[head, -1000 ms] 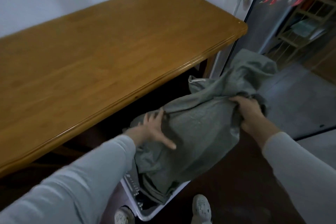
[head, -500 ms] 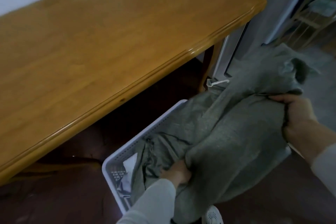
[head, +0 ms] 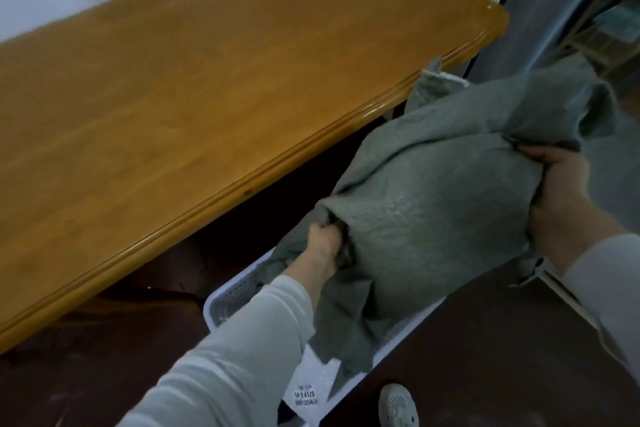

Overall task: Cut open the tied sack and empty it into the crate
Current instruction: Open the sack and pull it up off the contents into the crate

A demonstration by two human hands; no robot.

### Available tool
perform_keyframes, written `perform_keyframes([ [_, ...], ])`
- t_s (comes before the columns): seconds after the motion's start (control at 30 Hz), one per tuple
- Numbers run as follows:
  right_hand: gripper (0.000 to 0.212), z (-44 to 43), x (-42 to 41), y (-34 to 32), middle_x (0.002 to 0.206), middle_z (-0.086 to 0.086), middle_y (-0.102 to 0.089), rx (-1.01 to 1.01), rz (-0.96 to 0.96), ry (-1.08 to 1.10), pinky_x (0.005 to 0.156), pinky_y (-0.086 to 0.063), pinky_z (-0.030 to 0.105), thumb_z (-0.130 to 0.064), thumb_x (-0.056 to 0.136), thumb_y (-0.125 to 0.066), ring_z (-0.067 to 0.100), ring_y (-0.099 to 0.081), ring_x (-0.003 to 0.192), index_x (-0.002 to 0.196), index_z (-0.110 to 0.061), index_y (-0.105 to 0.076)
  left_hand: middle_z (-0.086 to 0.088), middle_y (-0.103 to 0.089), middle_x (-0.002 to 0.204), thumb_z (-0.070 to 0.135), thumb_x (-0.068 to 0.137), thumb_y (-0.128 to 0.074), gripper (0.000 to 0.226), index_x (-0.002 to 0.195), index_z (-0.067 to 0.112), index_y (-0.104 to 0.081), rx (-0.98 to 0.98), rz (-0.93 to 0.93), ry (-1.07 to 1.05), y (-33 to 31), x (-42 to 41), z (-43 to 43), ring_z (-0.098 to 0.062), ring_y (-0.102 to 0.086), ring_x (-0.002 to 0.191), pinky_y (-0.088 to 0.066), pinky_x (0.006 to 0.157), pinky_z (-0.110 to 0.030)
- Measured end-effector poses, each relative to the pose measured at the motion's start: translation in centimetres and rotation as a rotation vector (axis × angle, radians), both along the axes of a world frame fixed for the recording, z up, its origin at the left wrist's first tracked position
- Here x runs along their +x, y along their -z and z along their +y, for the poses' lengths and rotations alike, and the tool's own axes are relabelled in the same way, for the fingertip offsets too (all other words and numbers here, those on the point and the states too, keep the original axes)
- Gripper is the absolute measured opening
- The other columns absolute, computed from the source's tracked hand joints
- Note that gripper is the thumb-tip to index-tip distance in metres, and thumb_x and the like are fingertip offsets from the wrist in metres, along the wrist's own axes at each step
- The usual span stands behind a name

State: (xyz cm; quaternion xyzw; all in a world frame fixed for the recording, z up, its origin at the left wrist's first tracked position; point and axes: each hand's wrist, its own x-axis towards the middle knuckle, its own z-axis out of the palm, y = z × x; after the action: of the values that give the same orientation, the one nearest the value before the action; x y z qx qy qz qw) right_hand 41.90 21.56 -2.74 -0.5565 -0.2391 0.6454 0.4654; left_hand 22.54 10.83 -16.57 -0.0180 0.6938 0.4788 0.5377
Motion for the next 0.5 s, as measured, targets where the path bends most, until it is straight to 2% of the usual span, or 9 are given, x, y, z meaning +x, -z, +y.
perform_keyframes([
  [0.07, 0.023, -0.1, -0.6, -0.5, 0.085, 0.001, -0.067, -0.009, -0.008, -0.043, 0.065, -0.051, 0.027, -0.003, 0.084, -0.047, 0.021, -0.065, 0.073, 0.089, -0.016, -0.065, -0.013, -0.062, 0.102, 0.029, 0.096, -0.049, 0.028, 0.113, 0.008, -0.053, 0.035, -0.103, -0.044, -1.8, 0.4, 1.5, -0.032, -0.061, 0.095, -0.054, 0.084, -0.045],
  [0.13, 0.022, -0.8, -1.2, -0.4, 0.077, 0.001, -0.067, -0.04, -0.029, -0.102, 0.063, -0.05, 0.027, -0.003, 0.084, -0.046, 0.021, -0.063, 0.069, 0.082, -0.016, -0.063, -0.009, -0.059, 0.082, 0.036, 0.101, -0.035, 0.037, 0.091, 0.009, -0.058, 0.03, -0.216, -0.048, -2.7, 1.6, 1.0, -0.026, -0.056, 0.074, -0.05, 0.064, -0.031],
  [0.2, 0.022, -1.7, -1.5, -0.4, 0.062, 0.0, -0.069, -0.073, -0.041, -0.145, 0.06, -0.049, 0.027, -0.002, 0.084, -0.045, 0.021, -0.063, 0.063, 0.078, -0.015, -0.061, -0.007, -0.054, 0.073, 0.036, 0.102, -0.031, 0.043, 0.074, 0.012, -0.053, 0.009, -0.274, -0.024, -2.9, 2.7, -0.4, -0.022, -0.05, 0.064, -0.046, 0.052, -0.025],
  [0.27, 0.023, -2.1, -1.6, -0.9, 0.06, 0.0, -0.068, -0.07, -0.041, -0.155, 0.06, -0.05, 0.028, -0.001, 0.085, -0.044, 0.021, -0.062, 0.062, 0.076, -0.015, -0.06, -0.007, -0.053, 0.071, 0.034, 0.103, -0.031, 0.04, 0.079, 0.014, -0.056, 0.037, -0.328, -0.019, -3.6, 3.0, -0.9, -0.022, -0.049, 0.062, -0.045, 0.051, -0.024],
  [0.33, 0.023, -2.0, -1.6, -1.8, 0.072, 0.002, -0.065, -0.047, -0.029, -0.138, 0.062, -0.05, 0.029, 0.0, 0.085, -0.043, 0.022, -0.06, 0.067, 0.078, -0.015, -0.059, -0.008, -0.054, 0.074, 0.037, 0.103, -0.03, 0.039, 0.109, 0.012, -0.059, 0.082, -0.327, -0.058, -5.0, 3.0, -0.5, -0.022, -0.05, 0.064, -0.046, 0.053, -0.024],
  [0.37, 0.022, -2.0, -1.6, -2.2, 0.073, 0.002, -0.065, -0.029, -0.021, -0.138, 0.061, -0.05, 0.028, 0.0, 0.084, -0.043, 0.022, -0.062, 0.066, 0.079, -0.014, -0.06, -0.009, -0.056, 0.078, 0.041, 0.102, -0.03, 0.044, 0.115, 0.01, -0.058, 0.114, -0.339, -0.081, -5.7, 3.0, -0.3, -0.024, -0.051, 0.069, -0.046, 0.058, -0.027],
  [0.4, 0.023, -2.0, -1.6, -2.4, 0.069, 0.001, -0.068, -0.015, -0.016, -0.133, 0.057, -0.051, 0.025, 0.0, 0.084, -0.044, 0.021, -0.065, 0.063, 0.079, -0.014, -0.06, -0.01, -0.057, 0.083, 0.047, 0.1, -0.032, 0.047, 0.111, 0.012, -0.06, 0.133, -0.359, -0.082, -6.3, 3.3, -0.2, -0.025, -0.052, 0.073, -0.047, 0.064, -0.03],
  [0.47, 0.023, -2.4, -1.6, -2.5, 0.059, -0.003, -0.07, -0.006, -0.022, -0.132, 0.052, -0.051, 0.022, 0.001, 0.083, -0.044, 0.017, -0.067, 0.053, 0.079, -0.014, -0.061, -0.009, -0.059, 0.085, 0.056, 0.096, -0.034, 0.051, 0.087, 0.015, -0.063, 0.129, -0.363, -0.065, -7.0, 4.3, -0.4, -0.025, -0.053, 0.076, -0.047, 0.068, -0.032],
  [0.5, 0.022, -2.6, -1.5, -2.6, 0.062, -0.001, -0.069, -0.01, -0.032, -0.136, 0.054, -0.051, 0.024, 0.001, 0.083, -0.044, 0.019, -0.067, 0.056, 0.079, -0.014, -0.061, -0.008, -0.058, 0.084, 0.056, 0.096, -0.033, 0.053, 0.081, 0.014, -0.061, 0.12, -0.363, -0.048, -7.4, 4.7, -0.7, -0.024, -0.053, 0.075, -0.046, 0.067, -0.032],
])
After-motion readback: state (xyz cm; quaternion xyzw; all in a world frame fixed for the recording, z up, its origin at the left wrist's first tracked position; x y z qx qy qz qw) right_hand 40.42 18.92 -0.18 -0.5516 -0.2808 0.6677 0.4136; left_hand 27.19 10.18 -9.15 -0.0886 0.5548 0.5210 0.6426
